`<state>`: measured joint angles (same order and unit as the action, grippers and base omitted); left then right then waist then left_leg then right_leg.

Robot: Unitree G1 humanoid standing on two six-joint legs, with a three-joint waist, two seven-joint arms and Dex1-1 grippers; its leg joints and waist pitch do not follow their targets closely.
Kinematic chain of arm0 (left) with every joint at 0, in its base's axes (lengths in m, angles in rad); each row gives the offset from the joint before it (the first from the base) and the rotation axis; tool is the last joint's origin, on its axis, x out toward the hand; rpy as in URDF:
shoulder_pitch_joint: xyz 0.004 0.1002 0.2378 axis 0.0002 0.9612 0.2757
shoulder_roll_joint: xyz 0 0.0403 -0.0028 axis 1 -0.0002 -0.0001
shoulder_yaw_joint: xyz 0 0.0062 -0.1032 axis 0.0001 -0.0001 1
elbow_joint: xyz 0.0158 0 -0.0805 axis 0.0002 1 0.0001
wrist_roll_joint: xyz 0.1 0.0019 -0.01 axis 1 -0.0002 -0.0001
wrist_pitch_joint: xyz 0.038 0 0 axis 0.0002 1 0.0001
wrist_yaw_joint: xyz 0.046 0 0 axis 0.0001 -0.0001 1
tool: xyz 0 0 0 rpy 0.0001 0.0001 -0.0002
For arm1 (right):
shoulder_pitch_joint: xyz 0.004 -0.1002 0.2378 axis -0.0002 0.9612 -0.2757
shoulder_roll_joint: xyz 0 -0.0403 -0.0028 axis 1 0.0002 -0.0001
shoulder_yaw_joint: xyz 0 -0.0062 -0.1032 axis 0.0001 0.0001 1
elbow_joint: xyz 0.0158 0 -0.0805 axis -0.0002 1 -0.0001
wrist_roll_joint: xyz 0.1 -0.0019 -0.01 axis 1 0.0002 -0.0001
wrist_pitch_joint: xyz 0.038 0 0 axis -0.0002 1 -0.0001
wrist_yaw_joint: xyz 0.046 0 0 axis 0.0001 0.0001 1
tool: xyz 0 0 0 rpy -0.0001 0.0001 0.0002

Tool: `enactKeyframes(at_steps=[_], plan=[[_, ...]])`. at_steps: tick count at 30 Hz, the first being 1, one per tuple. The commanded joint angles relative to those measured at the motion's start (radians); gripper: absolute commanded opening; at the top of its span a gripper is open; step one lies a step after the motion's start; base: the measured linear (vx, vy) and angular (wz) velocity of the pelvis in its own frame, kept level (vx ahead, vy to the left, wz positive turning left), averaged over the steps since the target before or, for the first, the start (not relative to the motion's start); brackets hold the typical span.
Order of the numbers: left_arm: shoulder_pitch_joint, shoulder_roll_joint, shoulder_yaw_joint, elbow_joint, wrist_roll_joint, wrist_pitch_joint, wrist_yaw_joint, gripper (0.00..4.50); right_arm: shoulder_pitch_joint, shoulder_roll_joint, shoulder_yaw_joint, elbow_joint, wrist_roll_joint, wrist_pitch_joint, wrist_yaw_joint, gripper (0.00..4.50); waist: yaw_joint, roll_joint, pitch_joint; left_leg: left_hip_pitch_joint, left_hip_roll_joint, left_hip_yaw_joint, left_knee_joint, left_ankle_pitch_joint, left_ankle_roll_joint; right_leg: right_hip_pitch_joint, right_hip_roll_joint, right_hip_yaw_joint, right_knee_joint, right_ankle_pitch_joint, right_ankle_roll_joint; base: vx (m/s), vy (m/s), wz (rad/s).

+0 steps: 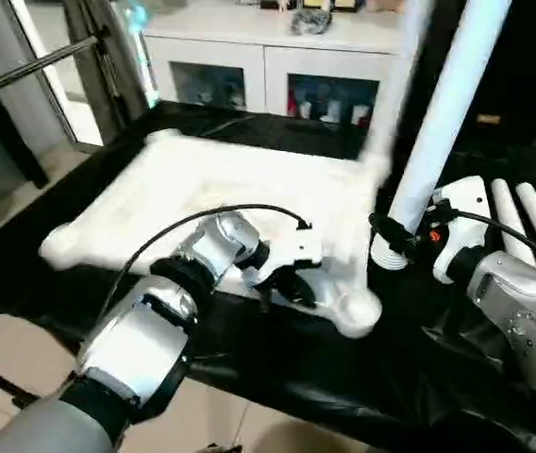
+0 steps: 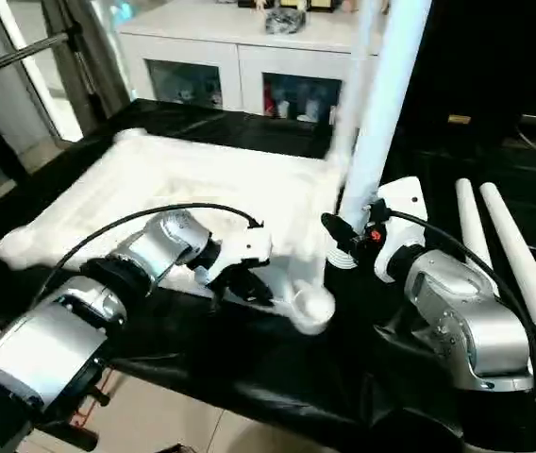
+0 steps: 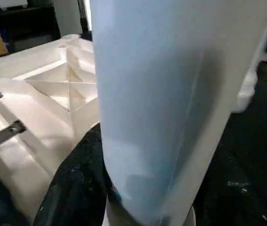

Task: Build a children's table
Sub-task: Rotate table base

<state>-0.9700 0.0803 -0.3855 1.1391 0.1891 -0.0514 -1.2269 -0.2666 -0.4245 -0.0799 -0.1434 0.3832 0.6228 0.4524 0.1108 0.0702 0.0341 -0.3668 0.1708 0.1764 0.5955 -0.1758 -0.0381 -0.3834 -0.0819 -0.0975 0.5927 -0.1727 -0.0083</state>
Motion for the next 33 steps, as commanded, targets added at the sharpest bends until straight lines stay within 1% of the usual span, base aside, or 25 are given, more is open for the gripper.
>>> enactKeyframes(at_steps=[1,4,5,6,8,9,10,11,13,14,16,18,19,20,21,22,23,24,25,26,27,29,30,32,33], plan=[[0.057,0.011,0.017,-0.029,0.003,-0.089,0.091,0.0,0.005,0.014,-0.014,-0.013,0.005,0.008,-0.012,1.89,0.01,-0.033,-0.056,0.002,0.052,-0.028,-0.071,-0.214,0.073,0.047,-0.091,0.049,-0.094,-0.368,-0.156,0.0,0.0,0.0],[0.082,0.018,-0.007,-0.051,0.03,-0.148,0.132,0.0,0.008,0.023,-0.012,-0.009,0.002,0.006,-0.019,1.89,0.009,-0.032,-0.056,0.001,0.054,-0.026,-0.073,-0.206,0.072,0.045,-0.087,0.051,-0.093,-0.35,-0.147,0.0,0.0,0.0],[0.095,0.012,-0.004,-0.065,0.028,-0.147,0.158,0.0,0.006,0.031,-0.015,-0.003,0.004,0.005,-0.027,1.89,0.011,-0.035,-0.057,0.005,0.056,-0.025,-0.074,-0.208,0.069,0.042,-0.088,0.051,-0.093,-0.351,-0.145,0.0,0.0,0.0],[0.108,-0.002,0.014,-0.082,0.012,-0.136,0.185,0.0,0.003,0.042,-0.021,0.008,0.007,0.003,-0.039,1.89,0.009,-0.035,-0.054,0.003,0.058,-0.026,-0.077,-0.217,0.062,0.043,-0.089,0.051,-0.092,-0.355,-0.146,0.0,0.0,0.0],[0.116,-0.014,0.029,-0.096,-0.001,-0.122,0.202,0.0,0.0,0.048,-0.028,0.019,0.011,-0.001,-0.046,1.89,0.007,-0.034,-0.052,0.007,0.057,-0.025,-0.077,-0.234,0.057,0.039,-0.09,0.052,-0.096,-0.378,-0.146,0.0,0.0,0.0],[0.119,-0.02,0.034,-0.103,-0.003,-0.104,0.215,0.0,-0.002,0.05,-0.031,0.031,0.007,-0.008,-0.05,1.89,0.007,-0.039,-0.052,0.007,0.058,-0.024,-0.078,-0.239,0.054,0.039,-0.091,0.052,-0.097,-0.386,-0.146,0.0,0.0,0.0],[0.123,-0.023,0.038,-0.11,-0.001,-0.095,0.226,0.0,-0.004,0.052,-0.032,0.037,0.002,-0.013,-0.052,1.89,0.008,-0.037,-0.052,0.007,0.057,-0.025,-0.077,-0.239,0.053,0.038,-0.092,0.052,-0.097,-0.396,-0.144,0.0,0.0,0.0],[0.127,-0.027,0.042,-0.114,-0.002,-0.084,0.237,0.0,-0.003,0.053,-0.031,0.041,-0.002,-0.026,-0.048,1.89,0.008,-0.037,-0.05,0.007,0.057,-0.026,-0.079,-0.245,0.048,0.038,-0.091,0.052,-0.1,-0.408,-0.135,0.0,0.0,0.0],[0.137,-0.035,0.051,-0.124,-0.006,-0.061,0.263,0.0,0.002,0.057,-0.024,0.042,-0.012,-0.061,-0.038,1.89,0.007,-0.039,-0.049,0.004,0.058,-0.027,-0.081,-0.246,0.047,0.04,-0.093,0.052,-0.1,-0.407,-0.13,0.0,0.0,0.0],[0.142,-0.034,0.049,-0.127,-0.007,-0.065,0.267,0.0,0.006,0.058,-0.018,0.04,-0.015,-0.074,-0.031,1.89,0.006,-0.039,-0.049,0.005,0.058,-0.027,-0.081,-0.247,0.048,0.039,-0.093,0.052,-0.1,-0.407,-0.128,0.0,0.0,0.0],[0.153,-0.028,0.042,-0.137,-0.003,-0.087,0.271,0.0,0.015,0.059,-0.007,0.037,-0.022,-0.091,-0.023,1.89,0.007,-0.042,-0.05,0.003,0.057,-0.026,-0.08,-0.234,0.055,0.041,-0.093,0.053,-0.1,-0.393,-0.127,0.0,0.0,0.0],[0.168,-0.01,0.032,-0.152,0.015,-0.124,0.285,0.0,0.022,0.07,-0.008,0.046,-0.026,-0.096,-0.034,1.89,0.008,-0.041,-0.052,0.002,0.058,-0.026,-0.08,-0.214,0.062,0.041,-0.092,0.053,-0.096,-0.356,-0.131,0.0,0.0,0.0],[0.168,-0.01,0.032,-0.152,0.015,-0.124,0.285,0.0,0.022,0.07,-0.008,0.046,-0.026,-0.096,-0.034,1.89,0.008,-0.04,-0.053,0.0,0.059,-0.026,-0.08,-0.203,0.065,0.042,-0.092,0.054,-0.093,-0.33,-0.137,0.0,0.0,0.0],[0.172,-0.003,0.036,-0.159,0.013,-0.14,0.289,0.29,0.023,0.074,-0.012,0.053,-0.025,-0.097,-0.038,1.89,0.008,-0.04,-0.053,0.001,0.059,-0.025,-0.08,-0.199,0.066,0.042,-0.091,0.054,-0.093,-0.319,-0.141,0.0,0.0,0.0],[0.178,0.006,0.047,-0.175,-0.01,-0.125,0.245,0.58,0.025,0.076,-0.016,0.056,-0.021,-0.099,-0.036,1.89,0.008,-0.04,-0.054,0.0,0.059,-0.026,-0.08,-0.194,0.068,0.043,-0.092,0.054,-0.09,-0.302,-0.148,0.0,0.0,0.0],[0.183,0.011,0.052,-0.187,-0.023,-0.11,0.216,0.58,0.027,0.077,-0.018,0.055,-0.017,-0.1,-0.035,1.89,0.008,-0.039,-0.055,0.0,0.06,-0.026,-0.08,-0.189,0.067,0.044,-0.093,0.054,-0.087,-0.29,-0.153,0.0,0.0,0.0],[0.191,0.015,0.065,-0.207,-0.043,-0.103,0.197,0.58,0.03,0.076,-0.018,0.05,-0.012,-0.102,-0.027,1.89,0.007,-0.036,-0.056,-0.003,0.06,-0.025,-0.079,-0.174,0.07,0.044,-0.092,0.054,-0.082,-0.26,-0.163,0.0,0.0,0.0],[0.196,0.017,0.074,-0.22,-0.055,-0.101,0.189,0.71,0.032,0.075,-0.017,0.047,-0.009,-0.104,-0.021,1.89,0.006,-0.036,-0.057,-0.003,0.058,-0.023,-0.077,-0.171,0.074,0.043,-0.092,0.054,-0.083,-0.248,-0.17,0.0,0.0,0.0],[0.197,0.017,0.083,-0.226,-0.061,-0.099,0.198,0.71,0.034,0.074,-0.017,0.043,-0.008,-0.105,-0.018,1.89,0.006,-0.036,-0.057,-0.002,0.058,-0.022,-0.076,-0.169,0.075,0.043,-0.092,0.053,-0.082,-0.244,-0.172,0.0,0.0,0.0],[0.198,0.018,0.088,-0.23,-0.064,-0.096,0.206,0.99,0.036,0.072,-0.017,0.042,-0.008,-0.109,-0.016,1.89,0.007,-0.035,-0.058,-0.001,0.058,-0.022,-0.074,-0.167,0.077,0.04,-0.09,0.054,-0.081,-0.24,-0.173,0.0,0.0,0.0],[0.197,0.023,0.088,-0.229,-0.062,-0.092,0.208,1.05,0.038,0.07,-0.017,0.04,-0.007,-0.111,-0.013,1.89,0.01,-0.036,-0.059,0.0,0.06,-0.021,-0.074,-0.163,0.079,0.039,-0.089,0.054,-0.08,-0.232,-0.175,0.0,0.0,0.0],[0.195,0.035,0.081,-0.222,-0.052,-0.097,0.202,1.06,0.041,0.068,-0.017,0.039,-0.007,-0.114,-0.009,1.89,0.013,-0.033,-0.062,-0.001,0.064,-0.023,-0.072,-0.147,0.083,0.037,-0.089,0.054,-0.075,-0.198,-0.181,0.0,0.0,0.0],[0.193,0.044,0.076,-0.21,-0.047,-0.107,0.194,1.06,0.043,0.067,-0.017,0.037,-0.007,-0.115,-0.003,1.89,0.014,-0.033,-0.06,-0.002,0.063,-0.022,-0.071,-0.151,0.087,0.035,-0.088,0.054,-0.075,-0.19,-0.183,0.0,0.0,0.0],[0.192,0.049,0.076,-0.2,-0.047,-0.114,0.196,1.06,0.045,0.067,-0.017,0.036,-0.009,-0.115,0.001,1.89,0.016,-0.034,-0.059,-0.005,0.062,-0.022,-0.072,-0.154,0.086,0.037,-0.091,0.054,-0.075,-0.197,-0.179,0.0,0.0,0.0],[0.192,0.051,0.077,-0.201,-0.052,-0.113,0.189,1.06,0.045,0.067,-0.017,0.034,-0.01,-0.114,0.004,1.89,0.017,-0.032,-0.058,-0.004,0.062,-0.022,-0.072,-0.161,0.082,0.037,-0.091,0.054,-0.077,-0.212,-0.175,0.0,0.0,0.0]])
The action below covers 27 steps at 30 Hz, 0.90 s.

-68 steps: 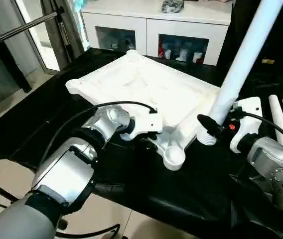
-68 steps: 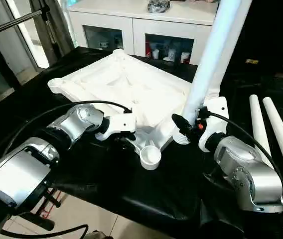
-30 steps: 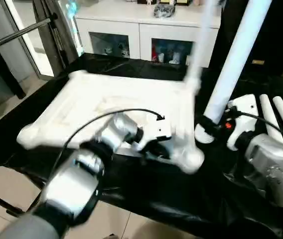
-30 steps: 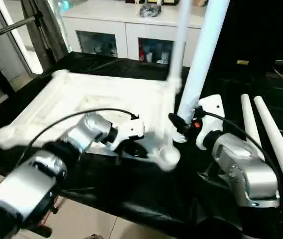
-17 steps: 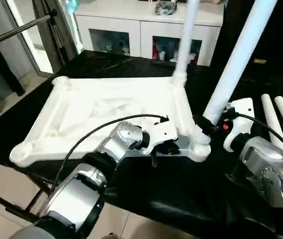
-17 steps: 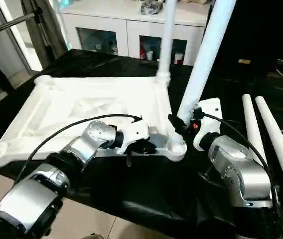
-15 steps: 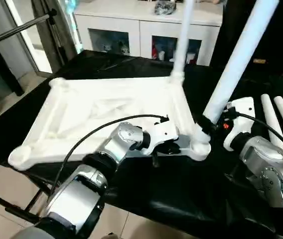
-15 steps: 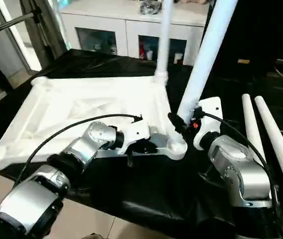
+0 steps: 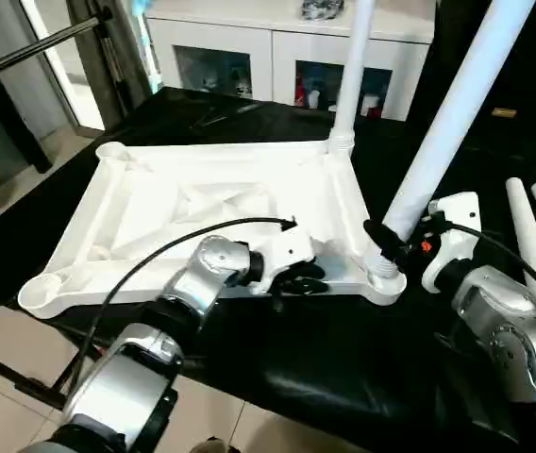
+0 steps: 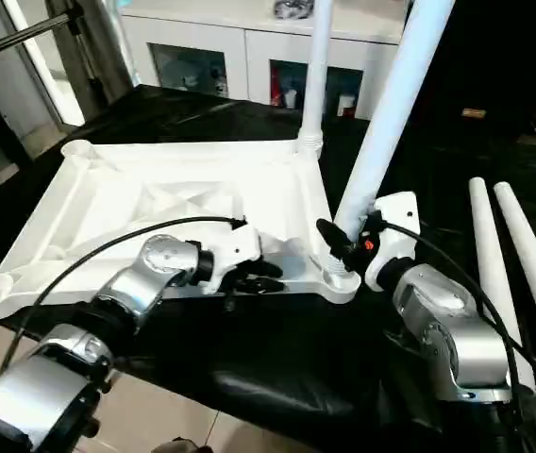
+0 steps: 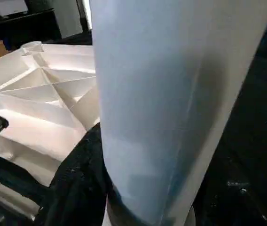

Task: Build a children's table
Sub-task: Rotate table base, then insert table leg to table base

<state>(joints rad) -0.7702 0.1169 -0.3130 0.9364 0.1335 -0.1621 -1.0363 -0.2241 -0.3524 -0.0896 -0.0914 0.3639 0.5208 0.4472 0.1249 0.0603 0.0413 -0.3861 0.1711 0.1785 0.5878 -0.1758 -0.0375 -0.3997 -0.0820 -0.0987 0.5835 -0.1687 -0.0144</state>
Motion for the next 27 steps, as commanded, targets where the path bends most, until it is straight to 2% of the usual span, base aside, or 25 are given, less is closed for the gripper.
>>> enactKeyframes(at_steps=[1,2,3,7,8,9,11,13,17,24,27], plan=[[-0.007,0.015,0.005,0.001,0.003,-0.001,-0.004,1.06,0.003,-0.005,-0.007,-0.018,0.009,-0.012,0.009,1.89,0.004,-0.024,-0.066,0.015,0.061,-0.024,-0.064,-0.162,0.08,0.055,-0.092,0.055,-0.069,-0.222,-0.167,0.0,0.0,0.0],[-0.008,0.016,0.003,0.002,0.005,-0.002,-0.006,1.06,0.003,-0.005,-0.006,-0.019,0.009,-0.012,0.01,1.89,0.006,-0.024,-0.065,0.016,0.061,-0.023,-0.064,-0.165,0.075,0.054,-0.092,0.055,-0.07,-0.239,-0.162,0.0,0.0,0.0],[-0.01,0.016,0.001,0.008,0.005,0.0,-0.008,1.06,0.002,-0.005,-0.005,-0.019,0.008,-0.012,0.01,1.89,0.007,-0.02,-0.065,0.016,0.061,-0.024,-0.064,-0.165,0.074,0.054,-0.092,0.055,-0.07,-0.241,-0.161,0.0,0.0,0.0],[-0.019,0.005,0.006,0.024,-0.009,0.013,-0.032,1.06,0.003,-0.006,-0.002,-0.022,0.003,-0.013,0.012,1.89,0.007,-0.021,-0.067,0.016,0.062,-0.025,-0.064,-0.158,0.074,0.054,-0.091,0.055,-0.067,-0.214,-0.164,0.0,0.0,0.0],[-0.021,0.003,0.006,0.028,-0.011,0.013,-0.037,0.77,0.004,-0.006,-0.001,-0.022,0.001,-0.014,0.012,1.89,0.007,-0.02,-0.067,0.017,0.061,-0.024,-0.063,-0.156,0.074,0.054,-0.09,0.055,-0.067,-0.207,-0.167,0.0,0.0,0.0],[-0.028,-0.002,0.004,0.04,-0.012,0.017,-0.043,0.7,0.004,-0.009,0.005,-0.019,-0.008,-0.019,0.014,1.89,0.01,-0.018,-0.068,0.016,0.062,-0.025,-0.062,-0.15,0.075,0.055,-0.09,0.056,-0.065,-0.195,-0.171,0.0,0.0,0.0],[-0.032,-0.004,0.0,0.048,-0.007,0.016,-0.048,0.7,0.003,-0.013,0.011,-0.016,-0.017,-0.024,0.016,1.89,0.011,-0.02,-0.069,0.016,0.061,-0.024,-0.062,-0.148,0.077,0.056,-0.091,0.056,-0.064,-0.181,-0.175,0.0,0.0,0.0],[-0.035,-0.002,-0.007,0.054,0.001,0.016,-0.049,0.34,0.003,-0.016,0.016,-0.015,-0.022,-0.026,0.018,1.89,0.014,-0.018,-0.069,0.016,0.062,-0.024,-0.061,-0.143,0.078,0.056,-0.09,0.055,-0.063,-0.173,-0.177,0.0,0.0,0.0],[-0.05,0.008,-0.033,0.078,0.036,0.011,-0.048,0.08,-0.003,-0.021,0.025,-0.01,-0.031,-0.029,0.026,1.89,0.017,-0.018,-0.069,0.017,0.061,-0.025,-0.061,-0.153,0.076,0.057,-0.091,0.055,-0.065,-0.191,-0.17,0.0,0.0,0.0],[-0.07,0.005,-0.029,0.088,0.029,0.016,-0.069,0.08,-0.002,-0.058,0.059,0.021,-0.053,-0.014,0.065,1.89,0.018,-0.022,-0.07,0.015,0.06,-0.024,-0.059,-0.138,0.084,0.06,-0.091,0.054,-0.061,-0.176,-0.177,0.0,0.0,0.0],[-0.072,0.009,-0.044,0.098,0.044,0.008,-0.081,0.0,-0.005,-0.065,0.066,0.04,-0.062,-0.01,0.073,1.89,0.018,-0.019,-0.071,0.015,0.062,-0.025,-0.058,-0.133,0.089,0.059,-0.09,0.054,-0.06,-0.16,-0.185,0.0,0.0,0.0]])
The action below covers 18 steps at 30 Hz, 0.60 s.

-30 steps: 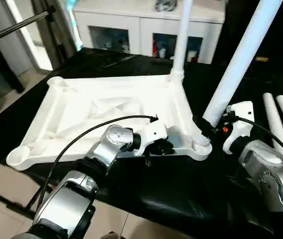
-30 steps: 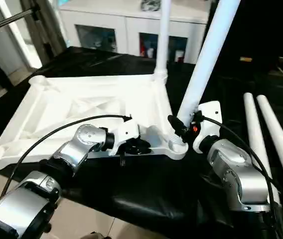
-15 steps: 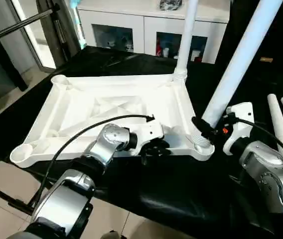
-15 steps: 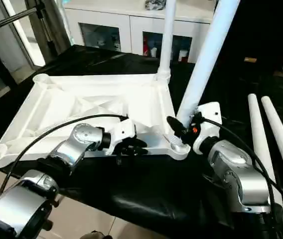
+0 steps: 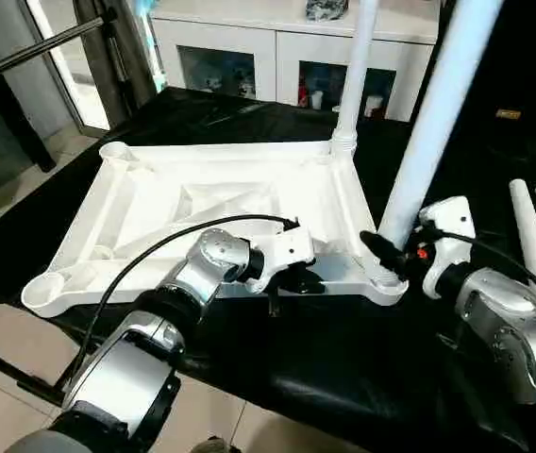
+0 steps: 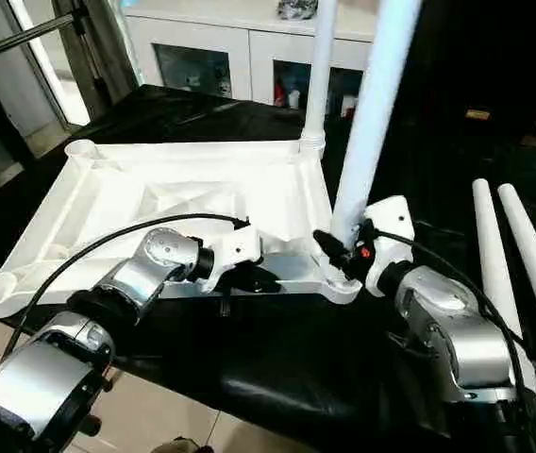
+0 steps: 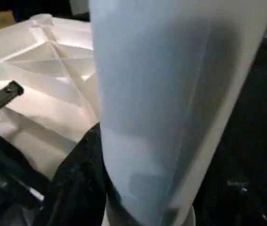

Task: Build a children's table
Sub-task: Insert table leg to table base

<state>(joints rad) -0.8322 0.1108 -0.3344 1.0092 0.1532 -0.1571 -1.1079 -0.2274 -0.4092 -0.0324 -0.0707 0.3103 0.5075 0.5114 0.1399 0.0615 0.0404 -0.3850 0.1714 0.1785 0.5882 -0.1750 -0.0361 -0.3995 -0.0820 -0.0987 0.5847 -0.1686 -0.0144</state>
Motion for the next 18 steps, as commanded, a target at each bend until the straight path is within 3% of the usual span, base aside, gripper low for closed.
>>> enactKeyframes(at_steps=[1,8,18], plan=[[-0.01,0.017,-0.026,0.027,0.029,0.001,-0.012,0.0,-0.003,-0.01,0.011,0.025,-0.01,0.001,0.012,1.89,0.003,-0.021,-0.07,0.015,0.062,-0.025,-0.058,-0.136,0.089,0.059,-0.09,0.054,-0.061,-0.157,-0.187,0.0,0.0,0.0],[-0.015,0.013,-0.015,0.029,0.024,0.009,-0.005,0.0,-0.002,-0.028,0.028,0.035,-0.013,0.026,0.035,1.89,0.004,-0.024,-0.069,0.015,0.062,-0.024,-0.058,-0.137,0.092,0.06,-0.09,0.054,-0.062,-0.171,-0.189,0.0,0.0,0.0],[-0.018,0.014,-0.01,0.04,0.021,0.002,0.009,0.0,0.013,-0.061,0.007,-0.001,0.009,0.054,0.068,1.89,0.004,-0.028,-0.069,0.014,0.06,-0.023,-0.057,-0.142,0.093,0.06,-0.09,0.054,-0.065,-0.202,-0.177,0.0,0.0,0.0]])
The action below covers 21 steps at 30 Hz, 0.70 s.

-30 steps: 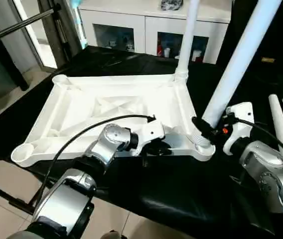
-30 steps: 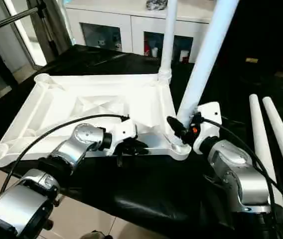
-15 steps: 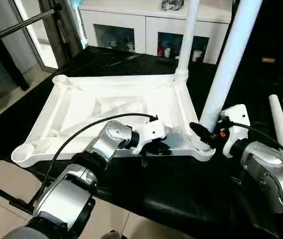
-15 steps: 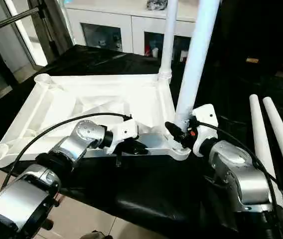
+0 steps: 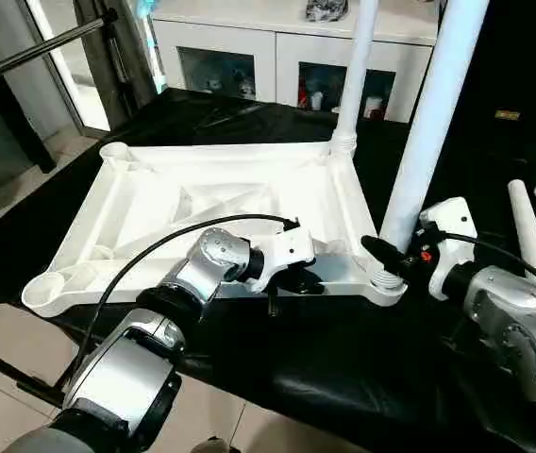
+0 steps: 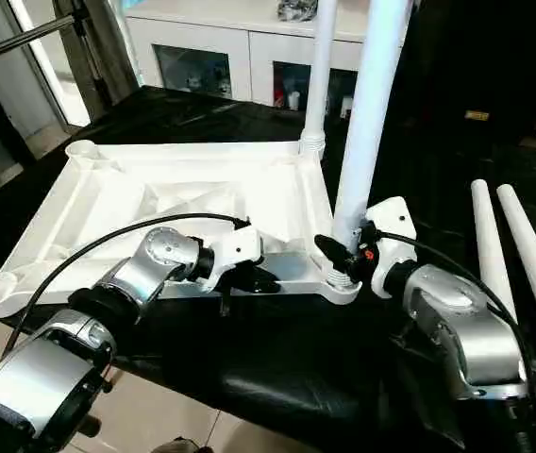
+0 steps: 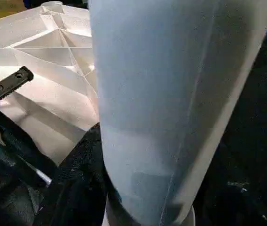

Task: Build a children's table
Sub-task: Insert table leg to table base

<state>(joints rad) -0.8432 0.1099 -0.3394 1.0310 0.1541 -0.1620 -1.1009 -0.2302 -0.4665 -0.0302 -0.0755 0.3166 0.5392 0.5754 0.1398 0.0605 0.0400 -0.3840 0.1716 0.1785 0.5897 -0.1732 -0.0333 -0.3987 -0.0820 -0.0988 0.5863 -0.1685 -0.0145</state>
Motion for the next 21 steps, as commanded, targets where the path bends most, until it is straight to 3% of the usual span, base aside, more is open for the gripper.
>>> enactKeyframes(at_steps=[1,14,21], plan=[[-0.006,0.014,-0.003,0.017,0.017,0.008,-0.001,0.0,0.015,-0.005,0.004,0.005,0.003,0.022,0.004,1.89,0.004,-0.025,-0.069,0.014,0.06,-0.023,-0.058,-0.143,0.09,0.059,-0.09,0.054,-0.066,-0.201,-0.178,0.0,0.0,0.0],[-0.01,0.018,-0.001,0.022,0.014,0.0,-0.008,0.0,0.006,0.009,0.0,0.024,0.014,0.03,0.008,1.89,0.004,-0.026,-0.069,0.013,0.059,-0.023,-0.058,-0.143,0.09,0.059,-0.09,0.053,-0.066,-0.2,-0.178,0.0,0.0,0.0],[-0.02,0.018,0.004,0.026,0.011,-0.003,-0.003,0.0,0.016,0.091,-0.092,0.07,0.094,0.005,-0.02,1.89,0.004,-0.017,-0.069,0.012,0.058,-0.025,-0.058,-0.158,0.083,0.059,-0.09,0.051,-0.068,-0.204,-0.182,0.0,0.0,0.0]])
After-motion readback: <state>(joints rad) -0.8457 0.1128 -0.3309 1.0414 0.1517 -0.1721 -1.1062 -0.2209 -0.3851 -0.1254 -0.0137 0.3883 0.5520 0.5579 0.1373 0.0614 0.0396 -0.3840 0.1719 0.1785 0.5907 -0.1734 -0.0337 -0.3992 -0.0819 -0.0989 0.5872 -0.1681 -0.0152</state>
